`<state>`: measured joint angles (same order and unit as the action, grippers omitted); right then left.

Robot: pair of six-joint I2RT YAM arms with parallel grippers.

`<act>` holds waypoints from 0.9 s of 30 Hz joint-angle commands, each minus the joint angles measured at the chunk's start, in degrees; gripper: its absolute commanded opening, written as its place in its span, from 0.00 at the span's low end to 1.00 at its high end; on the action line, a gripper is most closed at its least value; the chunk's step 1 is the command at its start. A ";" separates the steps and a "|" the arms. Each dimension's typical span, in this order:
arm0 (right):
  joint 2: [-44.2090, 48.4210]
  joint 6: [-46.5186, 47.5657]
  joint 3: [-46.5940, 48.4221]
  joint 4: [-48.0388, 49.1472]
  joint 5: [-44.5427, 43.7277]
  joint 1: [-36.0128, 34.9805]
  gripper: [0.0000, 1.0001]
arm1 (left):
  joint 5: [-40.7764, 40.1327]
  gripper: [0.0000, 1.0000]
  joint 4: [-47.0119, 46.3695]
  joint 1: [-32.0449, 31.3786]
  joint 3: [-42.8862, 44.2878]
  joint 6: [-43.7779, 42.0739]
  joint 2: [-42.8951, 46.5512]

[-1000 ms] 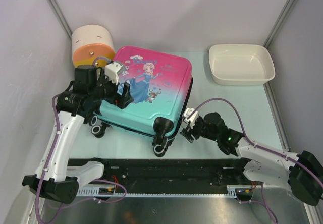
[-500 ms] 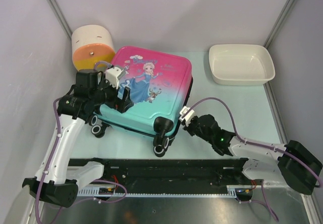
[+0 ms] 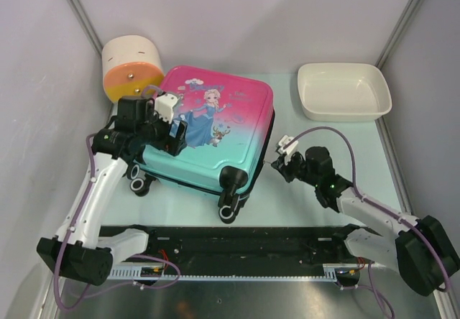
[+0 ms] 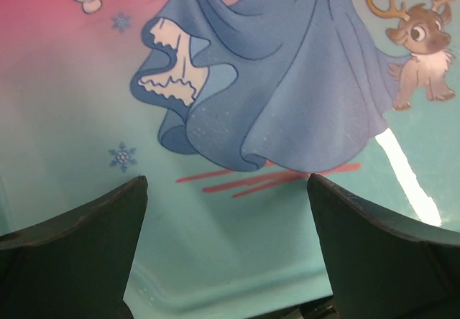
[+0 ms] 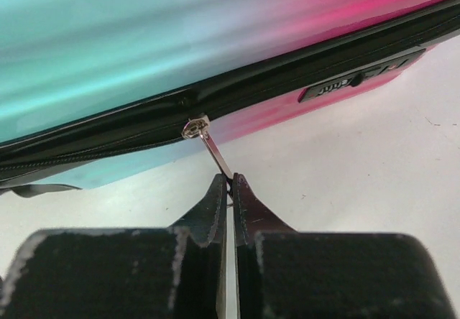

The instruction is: Open, take out, and arrange the luggage

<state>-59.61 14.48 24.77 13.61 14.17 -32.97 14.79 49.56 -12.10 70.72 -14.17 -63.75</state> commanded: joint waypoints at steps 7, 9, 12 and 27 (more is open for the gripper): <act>-8.15 -4.11 8.45 6.43 8.76 5.29 0.00 | 15.27 1.00 2.56 -3.08 3.72 -1.12 1.42; -8.06 -4.11 8.45 6.43 8.85 4.76 0.00 | 16.14 1.00 3.43 -6.77 3.29 -0.68 2.92; -8.32 -4.20 8.27 6.52 10.34 4.32 0.00 | 15.63 1.00 4.67 -10.30 1.01 -0.51 4.59; -15.62 -2.97 8.36 15.48 13.16 1.68 0.00 | 11.93 1.00 5.02 -10.31 -2.42 -1.38 5.12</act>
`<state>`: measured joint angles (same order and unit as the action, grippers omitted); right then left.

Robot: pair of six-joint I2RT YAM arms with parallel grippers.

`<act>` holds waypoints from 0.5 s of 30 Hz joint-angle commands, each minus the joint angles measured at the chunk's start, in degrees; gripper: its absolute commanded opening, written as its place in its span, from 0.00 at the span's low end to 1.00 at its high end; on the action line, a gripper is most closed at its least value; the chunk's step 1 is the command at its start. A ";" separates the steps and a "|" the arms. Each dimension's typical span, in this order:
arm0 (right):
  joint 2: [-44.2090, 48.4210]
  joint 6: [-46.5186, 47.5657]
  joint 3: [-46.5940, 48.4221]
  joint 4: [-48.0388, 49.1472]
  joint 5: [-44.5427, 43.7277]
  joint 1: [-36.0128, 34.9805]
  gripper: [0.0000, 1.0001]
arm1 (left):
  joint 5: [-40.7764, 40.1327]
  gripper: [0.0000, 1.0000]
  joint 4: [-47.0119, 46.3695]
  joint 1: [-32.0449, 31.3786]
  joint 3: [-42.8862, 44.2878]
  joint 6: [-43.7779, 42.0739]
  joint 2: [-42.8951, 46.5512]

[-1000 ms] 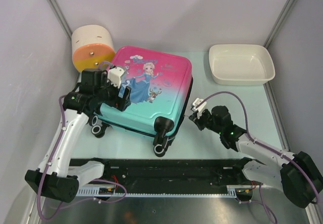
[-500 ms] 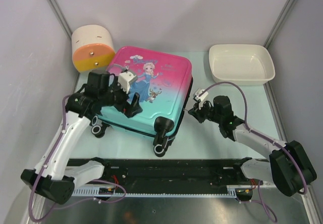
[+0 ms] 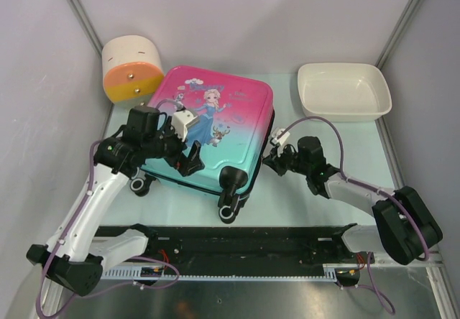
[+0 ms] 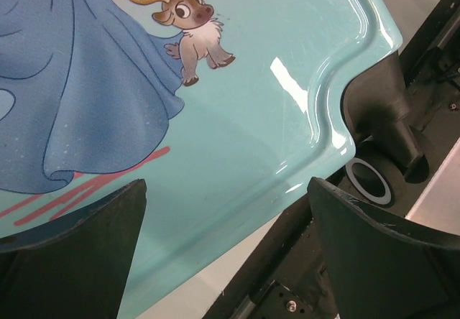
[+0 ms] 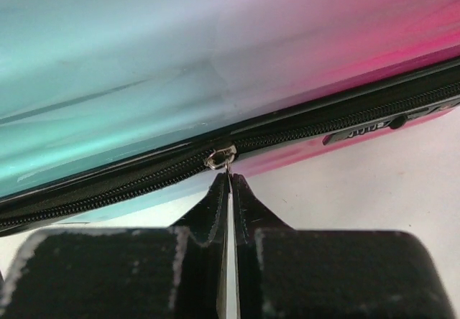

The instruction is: Open, take out, and arrange the luggage

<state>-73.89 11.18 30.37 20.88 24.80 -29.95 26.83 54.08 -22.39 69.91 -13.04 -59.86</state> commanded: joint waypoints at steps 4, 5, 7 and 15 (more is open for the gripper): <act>-2.66 1.04 2.76 10.22 2.97 -1.77 0.21 | -0.46 1.00 0.58 -0.02 -3.46 -2.78 2.20; -3.01 1.12 2.76 10.58 3.24 -1.77 0.23 | -0.81 1.00 0.50 -0.02 -3.81 -2.78 2.46; -3.37 1.74 2.76 11.11 4.11 -1.77 0.24 | -3.61 1.00 0.58 0.24 -4.34 -2.26 2.55; -2.76 1.21 2.15 13.04 5.00 -3.18 0.00 | -13.64 1.00 4.10 9.62 -4.34 -2.08 4.30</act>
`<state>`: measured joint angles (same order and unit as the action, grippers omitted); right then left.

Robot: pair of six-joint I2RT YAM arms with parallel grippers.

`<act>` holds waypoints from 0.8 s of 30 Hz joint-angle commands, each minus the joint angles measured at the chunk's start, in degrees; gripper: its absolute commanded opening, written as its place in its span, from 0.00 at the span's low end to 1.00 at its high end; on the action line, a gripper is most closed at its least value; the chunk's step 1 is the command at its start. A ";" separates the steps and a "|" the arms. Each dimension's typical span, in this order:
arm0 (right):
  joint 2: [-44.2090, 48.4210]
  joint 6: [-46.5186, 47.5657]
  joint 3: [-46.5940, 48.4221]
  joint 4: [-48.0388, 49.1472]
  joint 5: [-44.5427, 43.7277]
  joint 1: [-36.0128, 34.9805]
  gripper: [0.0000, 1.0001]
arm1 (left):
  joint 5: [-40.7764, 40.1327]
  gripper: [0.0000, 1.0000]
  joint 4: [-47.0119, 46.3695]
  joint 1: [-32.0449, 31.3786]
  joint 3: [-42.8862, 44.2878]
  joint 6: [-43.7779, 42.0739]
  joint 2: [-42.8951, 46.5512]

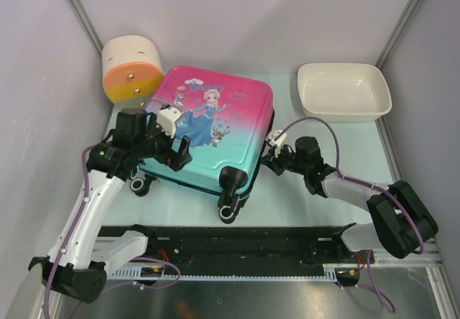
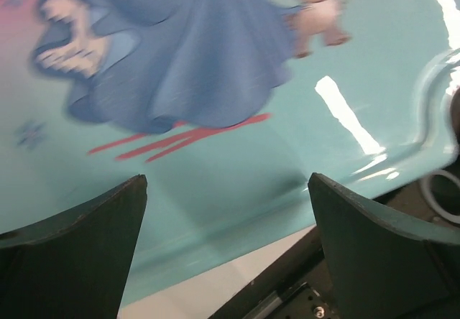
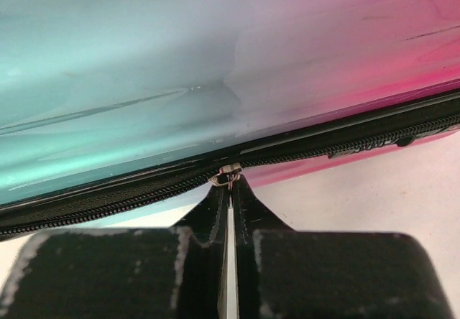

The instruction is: Open, take out, and arrange the luggage

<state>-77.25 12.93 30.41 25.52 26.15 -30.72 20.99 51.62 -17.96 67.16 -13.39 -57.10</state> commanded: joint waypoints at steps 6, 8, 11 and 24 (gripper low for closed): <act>0.71 -2.20 1.75 10.42 1.37 -9.68 0.00 | -10.11 1.00 8.24 16.51 -0.54 -3.92 0.86; -0.70 -3.17 1.75 12.00 -0.57 -12.33 0.00 | -4.60 1.00 8.94 19.69 2.27 -4.71 -1.69; -1.23 -4.83 2.28 12.80 -3.12 -16.12 0.00 | 4.90 1.00 12.79 19.98 7.10 -6.21 -4.51; -1.58 -0.28 3.25 9.37 -9.72 -1.11 0.00 | -2.97 0.98 9.91 11.45 4.91 -6.65 -13.47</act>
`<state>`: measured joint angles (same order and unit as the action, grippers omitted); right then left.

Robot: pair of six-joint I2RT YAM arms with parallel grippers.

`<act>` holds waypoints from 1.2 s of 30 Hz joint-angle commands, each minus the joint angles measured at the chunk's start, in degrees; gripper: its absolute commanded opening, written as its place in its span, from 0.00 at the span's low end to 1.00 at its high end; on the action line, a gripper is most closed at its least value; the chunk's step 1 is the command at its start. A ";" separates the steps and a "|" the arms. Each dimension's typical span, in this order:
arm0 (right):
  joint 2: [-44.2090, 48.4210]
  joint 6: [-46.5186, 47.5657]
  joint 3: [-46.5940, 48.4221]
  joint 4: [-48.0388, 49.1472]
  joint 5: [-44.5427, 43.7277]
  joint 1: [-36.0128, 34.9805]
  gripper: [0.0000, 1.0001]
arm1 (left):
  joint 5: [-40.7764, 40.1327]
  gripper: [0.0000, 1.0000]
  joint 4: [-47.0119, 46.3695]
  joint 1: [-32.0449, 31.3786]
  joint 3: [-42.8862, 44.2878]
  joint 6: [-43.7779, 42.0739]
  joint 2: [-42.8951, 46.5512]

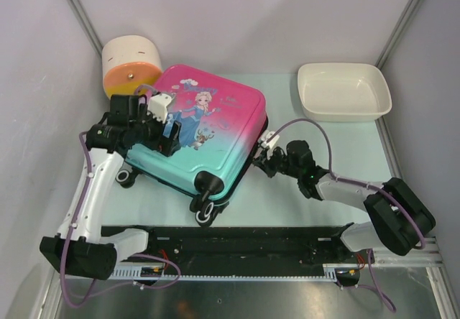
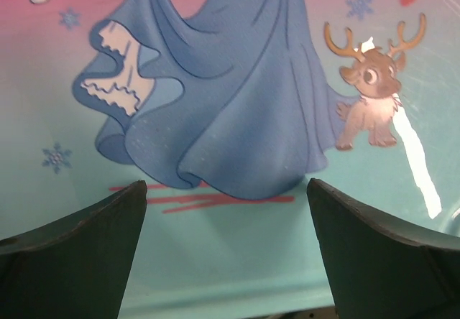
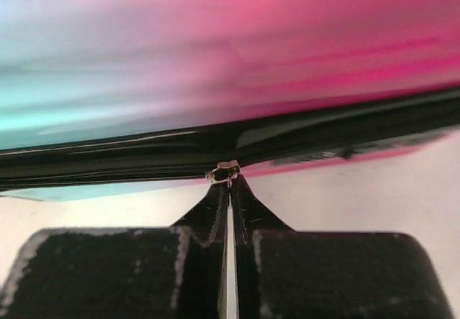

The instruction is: Open, take out, and arrange the luggage

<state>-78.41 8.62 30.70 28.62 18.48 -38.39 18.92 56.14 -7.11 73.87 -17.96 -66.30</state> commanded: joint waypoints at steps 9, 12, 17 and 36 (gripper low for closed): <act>-10.00 6.41 9.37 10.49 4.80 14.74 0.00 | -2.31 0.99 3.28 2.72 -1.01 -3.84 -8.31; -11.24 6.76 10.52 10.67 8.23 14.05 0.00 | -2.39 0.99 2.58 3.25 0.39 -4.54 -10.51; -10.89 6.76 10.52 8.65 10.70 11.94 0.00 | 0.76 0.99 1.17 5.44 5.66 -4.20 -13.94; -8.86 9.31 10.52 4.34 13.69 13.17 0.00 | 16.41 1.00 -7.10 13.80 35.82 9.52 -41.61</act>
<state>-89.69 16.62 38.92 32.32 27.77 -25.32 30.06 49.39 7.64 107.83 -9.91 -103.74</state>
